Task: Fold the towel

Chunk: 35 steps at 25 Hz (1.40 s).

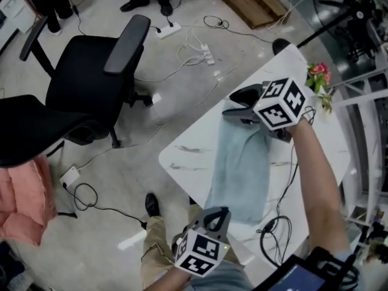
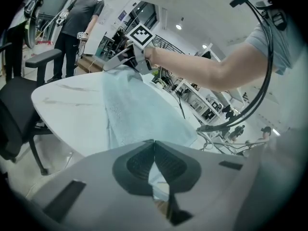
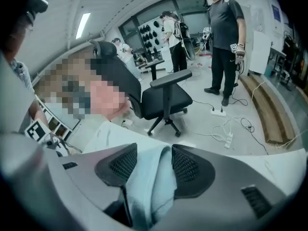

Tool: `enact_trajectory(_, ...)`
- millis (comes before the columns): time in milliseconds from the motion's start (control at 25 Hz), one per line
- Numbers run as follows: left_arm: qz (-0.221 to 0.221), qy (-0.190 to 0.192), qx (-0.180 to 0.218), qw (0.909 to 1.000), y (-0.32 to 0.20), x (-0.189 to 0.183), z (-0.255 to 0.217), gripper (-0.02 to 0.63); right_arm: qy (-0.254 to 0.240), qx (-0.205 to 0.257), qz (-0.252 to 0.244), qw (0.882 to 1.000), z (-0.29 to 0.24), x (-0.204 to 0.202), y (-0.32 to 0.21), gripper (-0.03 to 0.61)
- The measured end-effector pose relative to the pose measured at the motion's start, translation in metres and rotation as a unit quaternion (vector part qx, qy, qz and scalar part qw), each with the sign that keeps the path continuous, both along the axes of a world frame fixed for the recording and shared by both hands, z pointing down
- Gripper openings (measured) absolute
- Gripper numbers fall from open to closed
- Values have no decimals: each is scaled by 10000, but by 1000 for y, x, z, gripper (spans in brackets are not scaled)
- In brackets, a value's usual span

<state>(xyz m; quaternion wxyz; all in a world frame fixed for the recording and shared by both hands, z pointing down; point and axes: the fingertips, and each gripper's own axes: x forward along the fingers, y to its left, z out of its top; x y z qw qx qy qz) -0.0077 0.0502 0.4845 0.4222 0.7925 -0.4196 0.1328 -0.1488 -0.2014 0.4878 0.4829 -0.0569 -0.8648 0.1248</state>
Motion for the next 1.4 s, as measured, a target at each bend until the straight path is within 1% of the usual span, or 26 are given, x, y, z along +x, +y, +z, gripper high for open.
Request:
enact_trajectory(40,3,15,-13,10000,0,0,1,9,74,-6,-73,9999,-7,1,2,247)
enact_trajectory(120,10,58,-49,10000,-1,-3,1,9,111,98,-57,9999,-25,4,0,256)
enact_trajectory(240,25,163,-147,9998,-2,-9,-2,9,-168,272,349,9989,-57,12,-9,250)
enact_trajectory(360,111,148,-177,9997,0,-12,-3,9,-504,371,798,9948,-84,41,7,235)
enact_trajectory(440,186,92,-164,9996,-2,-15,-2,9,-563,485,1125,9909,-88,75,27,222)
enact_trajectory(520,195,67,-162,9997,-6,-17,0,9,-543,574,1521,9852,-81,114,51,184)
enact_trajectory(560,204,63,-173,9996,-7,-18,1,9,-531,565,1734,9818,-75,134,68,152)
enact_trajectory(640,309,70,-220,9993,-6,-19,1,9,-563,446,2148,9740,-62,169,113,103)
enact_trajectory(680,393,74,-236,9989,-5,-19,0,9,-635,355,2318,9700,-56,180,139,86)
enact_trajectory(720,468,71,-240,9986,-4,-20,0,9,-747,251,2435,9667,-52,187,164,83)
enact_trajectory(760,520,58,-236,9983,-5,-20,-1,9,-881,146,2493,9643,-47,191,185,72)
enact_trajectory(840,580,3,-227,9981,-5,-19,-2,9,-1074,31,2511,9620,-35,192,213,71)
enact_trajectory(880,627,-42,-226,9978,-4,-19,-3,9,-1054,61,2517,9620,-26,192,221,70)
enact_trajectory(960,772,-143,-226,9967,-3,-18,-4,9,-815,243,2542,9634,-8,198,229,60)
enact_trajectory(1040,924,-248,-226,9952,1,-18,-4,9,-710,348,2579,9629,-5,207,235,54)
enact_trajectory(1120,1015,-353,-236,9939,8,-24,-5,9,-970,272,2759,9559,-17,212,238,57)
enact_trajectory(1200,978,-405,-265,9940,13,-34,-6,9,-1321,239,3012,9441,-30,215,236,64)
enact_trajectory(1240,938,-427,-286,9943,15,-37,-6,9,-1393,227,3067,9413,-31,215,235,64)
enact_trajectory(1280,905,-452,-317,9944,17,-40,-4,9,-1350,184,3025,9434,-27,214,237,64)
enact_trajectory(1360,868,-484,-381,9943,20,-44,-2,9,-1044,121,2675,9578,-11,206,246,64)
enact_trajectory(1400,875,-507,-376,9942,21,-44,-3,9,-951,176,2527,9627,-10,203,246,64)
